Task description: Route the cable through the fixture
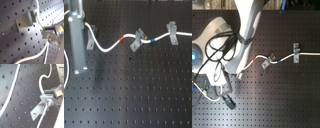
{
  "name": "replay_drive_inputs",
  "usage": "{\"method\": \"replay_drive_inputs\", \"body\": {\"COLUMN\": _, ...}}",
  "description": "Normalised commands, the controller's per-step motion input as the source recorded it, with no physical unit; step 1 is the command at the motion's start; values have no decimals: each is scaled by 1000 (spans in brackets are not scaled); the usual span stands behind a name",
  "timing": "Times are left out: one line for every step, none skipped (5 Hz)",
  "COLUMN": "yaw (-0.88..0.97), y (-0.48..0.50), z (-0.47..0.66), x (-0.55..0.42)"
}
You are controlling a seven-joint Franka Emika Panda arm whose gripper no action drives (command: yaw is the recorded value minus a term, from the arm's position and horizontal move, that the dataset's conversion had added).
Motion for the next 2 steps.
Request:
{"method": "replay_drive_inputs", "body": {"yaw": -589, "y": -50, "z": -1, "x": 145}}
{"method": "replay_drive_inputs", "body": {"yaw": -689, "y": -175, "z": -13, "x": 54}}
